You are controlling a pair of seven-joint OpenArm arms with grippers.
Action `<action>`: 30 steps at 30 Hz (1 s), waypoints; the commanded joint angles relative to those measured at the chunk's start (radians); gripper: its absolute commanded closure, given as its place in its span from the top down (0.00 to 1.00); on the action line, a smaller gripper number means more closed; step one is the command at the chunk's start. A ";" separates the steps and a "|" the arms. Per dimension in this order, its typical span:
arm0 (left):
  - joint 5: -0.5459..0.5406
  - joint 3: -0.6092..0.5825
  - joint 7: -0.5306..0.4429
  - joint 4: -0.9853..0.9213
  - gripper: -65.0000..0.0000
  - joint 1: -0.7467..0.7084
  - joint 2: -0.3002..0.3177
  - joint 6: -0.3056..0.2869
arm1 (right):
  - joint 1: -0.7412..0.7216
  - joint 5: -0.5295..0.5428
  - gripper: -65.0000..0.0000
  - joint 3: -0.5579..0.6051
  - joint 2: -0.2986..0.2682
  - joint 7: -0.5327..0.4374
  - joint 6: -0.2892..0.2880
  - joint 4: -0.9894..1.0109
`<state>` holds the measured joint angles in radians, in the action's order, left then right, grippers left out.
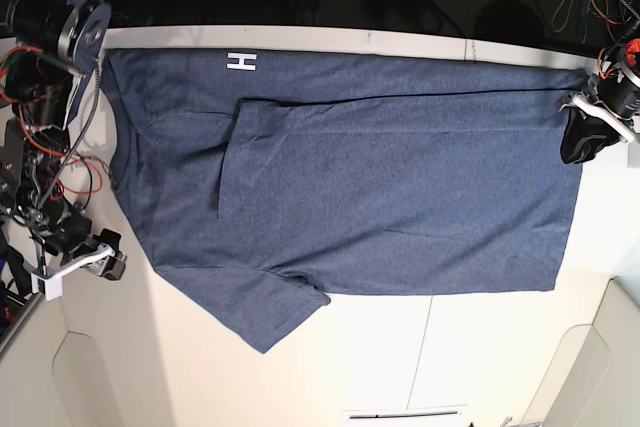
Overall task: Layout the t-shirt on the table in an organized manner, then fold the t-shirt properly
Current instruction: 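Grasp the shirt hem edge with both grippers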
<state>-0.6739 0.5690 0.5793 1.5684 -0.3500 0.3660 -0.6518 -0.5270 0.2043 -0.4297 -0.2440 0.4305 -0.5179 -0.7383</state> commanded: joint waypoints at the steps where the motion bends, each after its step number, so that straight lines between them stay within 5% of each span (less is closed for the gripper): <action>1: -0.016 0.007 -0.020 0.016 0.28 0.004 0.016 -0.008 | -0.072 -0.018 0.51 0.002 -0.011 -0.050 -0.003 0.062; 6: -0.018 0.007 -0.021 0.016 0.28 0.004 0.016 -0.007 | -0.201 -0.138 0.51 0.002 0.003 -0.125 -0.002 0.341; 13: -0.017 0.007 -0.021 0.016 0.28 0.004 0.016 -0.007 | -0.174 -0.253 0.48 0.003 0.062 -0.175 0.055 0.374; 15: -0.018 0.007 -0.021 0.016 0.28 0.004 0.016 -0.008 | -0.174 -0.253 0.32 0.003 0.058 -0.178 0.067 0.374; 17: -0.018 0.007 -0.028 0.016 0.28 0.006 0.016 -0.007 | -0.174 -0.245 0.05 0.003 0.053 -0.179 0.067 0.370; 19: 0.002 0.007 -0.050 0.014 0.28 0.026 0.016 0.001 | -0.174 -0.246 0.00 0.003 0.053 -0.188 0.079 0.358; 24: 0.117 -0.002 -0.134 -0.093 0.28 0.237 0.040 0.140 | -0.174 -0.245 0.00 0.003 0.054 -0.196 0.079 0.324; 30: 0.130 -0.207 -0.166 -0.607 0.29 0.648 0.179 0.170 | -0.173 -0.211 0.00 0.003 0.059 -0.195 0.076 0.322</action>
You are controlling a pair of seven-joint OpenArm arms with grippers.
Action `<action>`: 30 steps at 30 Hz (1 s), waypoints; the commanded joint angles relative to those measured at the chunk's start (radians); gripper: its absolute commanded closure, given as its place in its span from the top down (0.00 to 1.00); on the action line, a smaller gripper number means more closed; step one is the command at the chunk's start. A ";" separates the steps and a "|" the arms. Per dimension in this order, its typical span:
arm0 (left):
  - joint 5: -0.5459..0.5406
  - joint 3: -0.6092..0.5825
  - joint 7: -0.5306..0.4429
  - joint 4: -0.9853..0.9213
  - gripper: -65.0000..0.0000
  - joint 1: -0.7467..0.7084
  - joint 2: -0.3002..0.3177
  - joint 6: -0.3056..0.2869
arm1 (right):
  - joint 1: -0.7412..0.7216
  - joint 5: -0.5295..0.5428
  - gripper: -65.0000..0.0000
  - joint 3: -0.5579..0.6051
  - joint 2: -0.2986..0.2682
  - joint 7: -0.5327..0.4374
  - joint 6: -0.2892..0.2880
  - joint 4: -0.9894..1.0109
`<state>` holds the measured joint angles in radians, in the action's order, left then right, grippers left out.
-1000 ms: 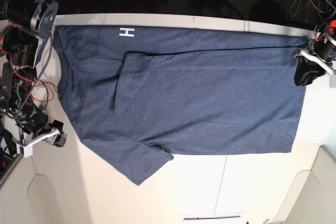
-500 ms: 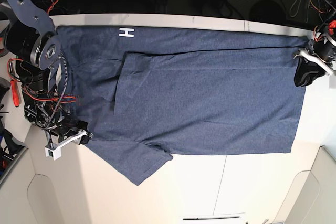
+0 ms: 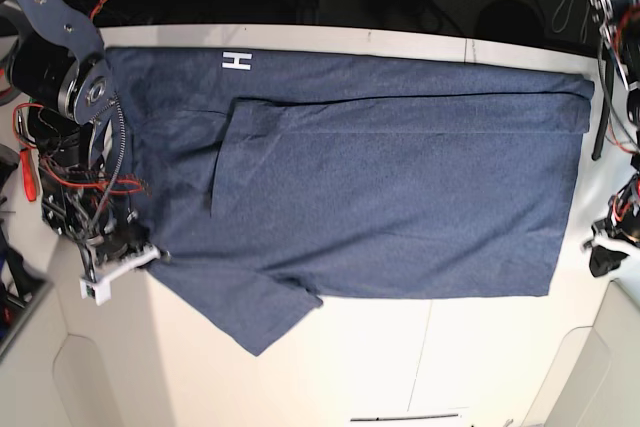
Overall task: Layout the t-shirt on the table in an organized manner, then fold the t-shirt properly
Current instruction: 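Grasp the shirt hem edge with both grippers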
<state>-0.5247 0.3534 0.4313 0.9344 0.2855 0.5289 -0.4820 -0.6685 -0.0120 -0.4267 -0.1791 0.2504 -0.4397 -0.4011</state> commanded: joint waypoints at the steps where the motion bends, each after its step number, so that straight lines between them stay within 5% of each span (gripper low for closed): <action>1: 0.007 -0.032 -0.039 -0.081 0.32 0.085 0.027 0.000 | -0.032 0.013 0.00 0.000 -0.006 -0.015 -0.003 -0.015; 5: 0.090 -0.152 -0.117 -0.453 0.33 0.333 0.036 0.030 | -0.032 0.021 0.00 0.000 -0.005 -0.015 -0.042 -0.016; 9: 0.113 -0.221 -0.187 -0.632 0.33 0.439 0.036 0.097 | -0.032 0.032 0.00 0.000 -0.006 -0.014 -0.062 -0.015; 17: 0.120 -0.233 -0.233 -0.663 0.33 0.359 0.035 0.143 | -0.032 0.037 0.00 0.000 -0.006 -0.011 -0.063 -0.015; 30: 0.095 -0.233 -0.230 -0.663 0.33 0.360 -0.032 0.127 | -0.031 0.039 0.00 0.000 -0.006 -0.007 -0.066 -0.015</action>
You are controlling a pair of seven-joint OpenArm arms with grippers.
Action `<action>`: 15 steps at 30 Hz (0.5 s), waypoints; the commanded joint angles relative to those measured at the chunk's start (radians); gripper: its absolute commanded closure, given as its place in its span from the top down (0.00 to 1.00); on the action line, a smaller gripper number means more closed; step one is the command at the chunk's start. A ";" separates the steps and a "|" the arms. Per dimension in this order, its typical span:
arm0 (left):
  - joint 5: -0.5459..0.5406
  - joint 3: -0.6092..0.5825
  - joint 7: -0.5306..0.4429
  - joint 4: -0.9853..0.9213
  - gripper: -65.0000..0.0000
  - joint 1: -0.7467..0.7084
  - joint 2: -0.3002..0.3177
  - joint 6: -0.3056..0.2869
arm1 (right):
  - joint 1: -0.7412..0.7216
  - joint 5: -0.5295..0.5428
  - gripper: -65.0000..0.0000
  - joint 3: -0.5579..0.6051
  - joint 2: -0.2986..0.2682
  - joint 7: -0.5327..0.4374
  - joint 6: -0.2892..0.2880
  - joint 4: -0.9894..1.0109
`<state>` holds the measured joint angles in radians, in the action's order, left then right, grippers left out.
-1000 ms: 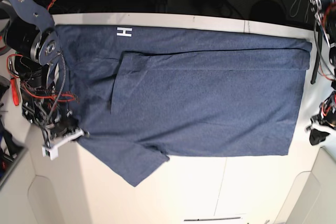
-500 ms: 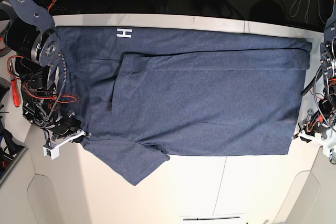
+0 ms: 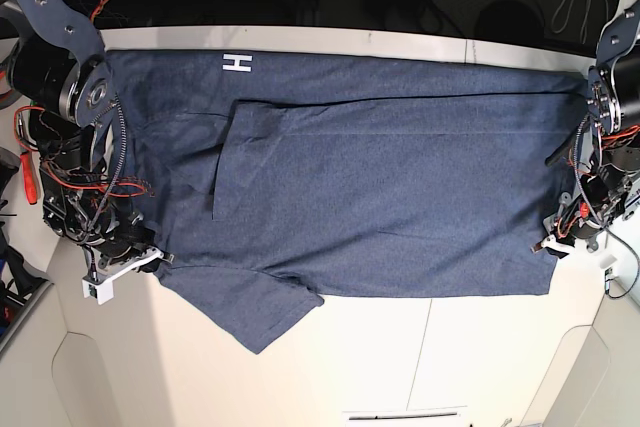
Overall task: Layout the t-shirt on the table in an organized manner, then fold the t-shirt properly
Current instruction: 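Grasp the shirt hem edge with both grippers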
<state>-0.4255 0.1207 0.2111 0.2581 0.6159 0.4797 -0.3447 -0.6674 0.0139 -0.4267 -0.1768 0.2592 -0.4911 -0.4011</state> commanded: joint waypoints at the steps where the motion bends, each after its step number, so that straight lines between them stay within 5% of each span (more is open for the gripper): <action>1: -0.004 0.000 -0.013 0.014 0.33 0.030 0.010 -0.011 | -0.032 0.013 0.00 0.000 -0.008 -0.016 -0.015 -0.015; 9: -0.003 0.000 -0.037 0.014 0.32 0.030 -0.008 -0.011 | -0.032 0.013 0.00 0.000 -0.008 -0.016 -0.015 -0.015; 13: -0.004 0.000 -0.078 0.014 0.00 0.029 -0.008 -0.011 | -0.032 0.013 0.00 0.000 -0.008 -0.016 -0.017 -0.015; 15: -0.004 0.000 -0.101 0.014 0.00 0.029 -0.004 -0.011 | -0.032 0.013 0.00 0.000 -0.008 -0.015 -0.043 -0.016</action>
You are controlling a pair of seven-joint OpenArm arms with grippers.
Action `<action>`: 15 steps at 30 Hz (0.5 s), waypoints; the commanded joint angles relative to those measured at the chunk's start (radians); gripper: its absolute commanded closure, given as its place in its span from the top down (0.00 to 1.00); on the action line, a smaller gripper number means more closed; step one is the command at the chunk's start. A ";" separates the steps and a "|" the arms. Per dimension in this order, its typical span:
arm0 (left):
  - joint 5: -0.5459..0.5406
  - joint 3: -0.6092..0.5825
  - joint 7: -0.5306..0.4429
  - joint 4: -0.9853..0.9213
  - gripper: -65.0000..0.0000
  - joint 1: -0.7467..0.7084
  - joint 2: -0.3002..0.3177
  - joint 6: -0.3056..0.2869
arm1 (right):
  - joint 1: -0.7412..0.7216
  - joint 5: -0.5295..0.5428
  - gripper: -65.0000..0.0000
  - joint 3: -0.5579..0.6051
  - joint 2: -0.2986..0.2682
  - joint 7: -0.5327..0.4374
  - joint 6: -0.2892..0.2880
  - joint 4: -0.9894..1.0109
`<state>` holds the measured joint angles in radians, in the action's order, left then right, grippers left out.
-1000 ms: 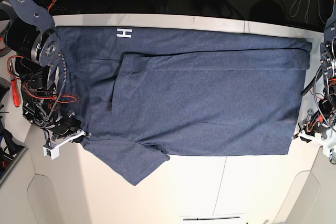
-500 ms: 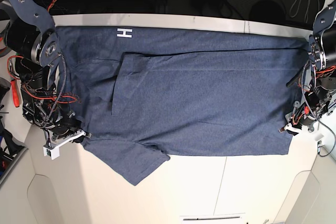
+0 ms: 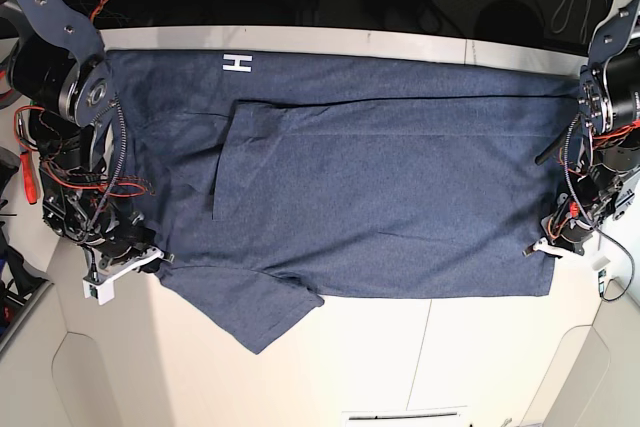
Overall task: Layout the t-shirt on the table in an organized manner, then fold the t-shirt properly
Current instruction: 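Grasp the shirt hem edge with both grippers, then fold the hem edge over the shirt body with both grippers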
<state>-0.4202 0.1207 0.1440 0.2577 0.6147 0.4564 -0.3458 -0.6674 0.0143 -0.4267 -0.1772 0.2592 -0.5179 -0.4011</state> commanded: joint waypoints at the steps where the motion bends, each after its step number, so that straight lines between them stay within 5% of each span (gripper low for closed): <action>1: -0.011 0.000 -0.043 0.018 0.00 0.031 0.022 -0.010 | -0.033 0.014 0.00 0.000 -0.008 -0.011 -0.029 -0.016; 7: -0.083 0.004 -0.025 0.050 0.00 0.024 0.058 -0.051 | -0.032 0.138 0.00 0.000 -0.008 0.107 -0.036 -0.062; 14: -0.293 0.060 0.170 0.067 0.00 -0.016 0.108 -0.352 | 0.037 0.282 0.00 0.000 -0.008 0.341 -0.044 -0.321; 15: -0.330 0.075 0.201 0.069 0.00 -0.029 0.110 -0.352 | 0.059 0.306 0.00 0.000 -0.008 0.373 -0.049 -0.369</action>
<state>-0.7444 0.1936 0.3637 0.3126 0.5621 0.5461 -0.6907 -0.5819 0.3054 -0.4267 -0.1745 0.6498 -0.5575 -0.7578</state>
